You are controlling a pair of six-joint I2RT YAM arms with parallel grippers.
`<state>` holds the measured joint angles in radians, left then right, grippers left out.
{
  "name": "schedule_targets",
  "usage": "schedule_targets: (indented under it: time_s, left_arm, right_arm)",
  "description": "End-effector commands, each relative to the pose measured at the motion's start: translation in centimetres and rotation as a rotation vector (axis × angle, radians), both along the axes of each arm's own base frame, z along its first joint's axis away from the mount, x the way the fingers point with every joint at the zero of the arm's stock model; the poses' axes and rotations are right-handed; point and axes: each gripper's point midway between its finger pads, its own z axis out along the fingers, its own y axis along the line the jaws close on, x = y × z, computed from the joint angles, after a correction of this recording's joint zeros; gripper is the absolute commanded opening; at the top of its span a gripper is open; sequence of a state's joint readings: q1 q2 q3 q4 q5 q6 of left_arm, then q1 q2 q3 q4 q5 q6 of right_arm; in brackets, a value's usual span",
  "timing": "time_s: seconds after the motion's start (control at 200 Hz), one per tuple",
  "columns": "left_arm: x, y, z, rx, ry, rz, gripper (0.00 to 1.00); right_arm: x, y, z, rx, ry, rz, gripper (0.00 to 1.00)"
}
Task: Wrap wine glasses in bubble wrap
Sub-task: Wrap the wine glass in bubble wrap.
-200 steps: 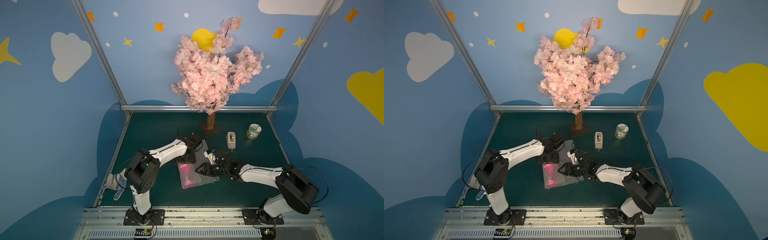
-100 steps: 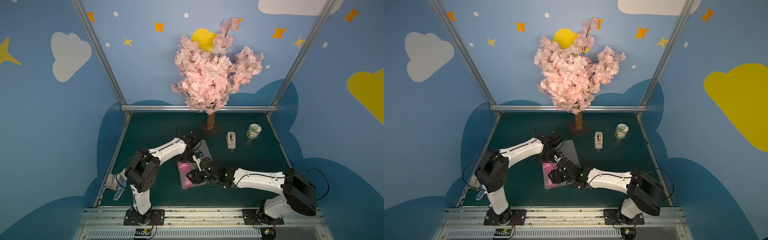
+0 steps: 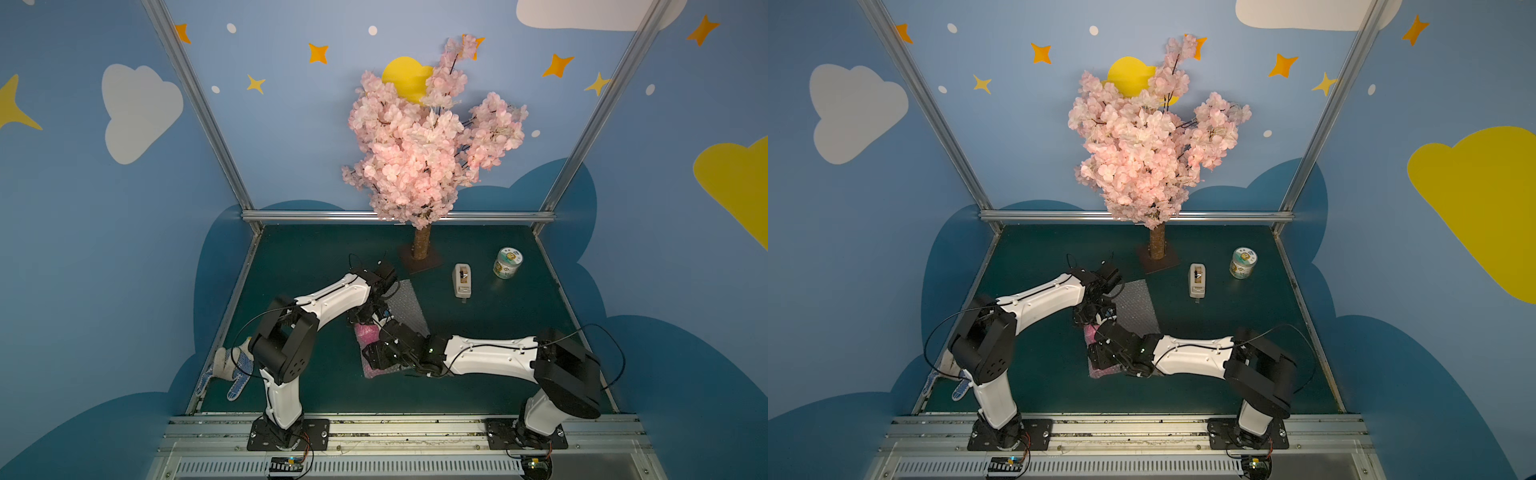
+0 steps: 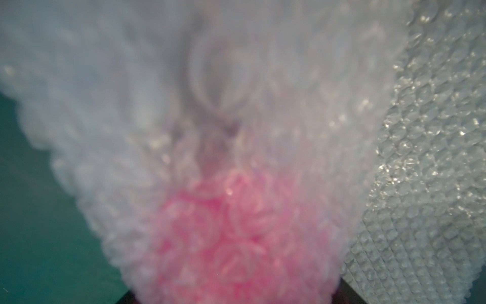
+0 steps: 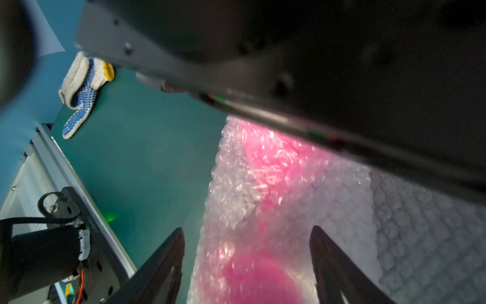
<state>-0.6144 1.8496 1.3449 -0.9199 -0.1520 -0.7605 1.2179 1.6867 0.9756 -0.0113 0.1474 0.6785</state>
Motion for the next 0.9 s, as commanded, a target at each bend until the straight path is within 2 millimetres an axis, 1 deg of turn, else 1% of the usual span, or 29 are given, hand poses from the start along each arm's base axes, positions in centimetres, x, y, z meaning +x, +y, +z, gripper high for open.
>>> schedule_targets:
  time_s: [0.0,0.06,0.155,0.34,0.526,0.736,0.741,0.751,0.761,0.896]
  left_arm:
    - [-1.1,0.2,-1.6,0.010,0.076,0.012,0.84]
    - [-1.0,0.1,-1.4,0.003,0.070,0.012,0.84]
    - [-0.9,0.2,-1.1,0.001,0.066,0.018,0.85]
    - [-0.5,0.5,-0.5,-0.026,0.060,0.038,0.88]
    - [0.4,0.4,1.2,-0.108,0.023,0.039,0.90]
    - [0.9,0.4,2.2,-0.172,0.001,0.043,0.92]
    - [0.9,0.4,2.3,-0.174,0.000,0.041,0.92]
    - [1.0,0.4,2.3,-0.178,-0.001,0.042,0.98]
    - [1.0,0.3,2.4,-0.183,-0.004,0.040,0.99]
    - [1.4,-0.1,3.1,-0.228,-0.023,0.041,1.00]
  right_arm:
    - [-0.2,-0.3,-1.2,-0.057,0.012,0.006,0.70]
    - [-0.2,-0.4,-1.7,-0.063,0.031,-0.010,0.66]
    - [-0.3,-0.6,-2.3,-0.081,0.052,-0.017,0.63]
    - [-0.3,-1.1,-2.8,-0.074,0.066,-0.040,0.55]
    - [-0.4,-1.6,-3.3,-0.075,0.080,-0.056,0.55]
    - [-0.4,-1.7,-3.2,-0.072,0.080,-0.058,0.55]
    - [-0.4,-1.8,-3.3,-0.073,0.081,-0.058,0.54]
    - [-0.3,-1.7,-3.3,-0.072,0.081,-0.059,0.54]
    - [-0.4,-1.7,-3.3,-0.071,0.082,-0.058,0.54]
    - [-0.3,-1.7,-3.7,-0.068,0.095,-0.057,0.52]
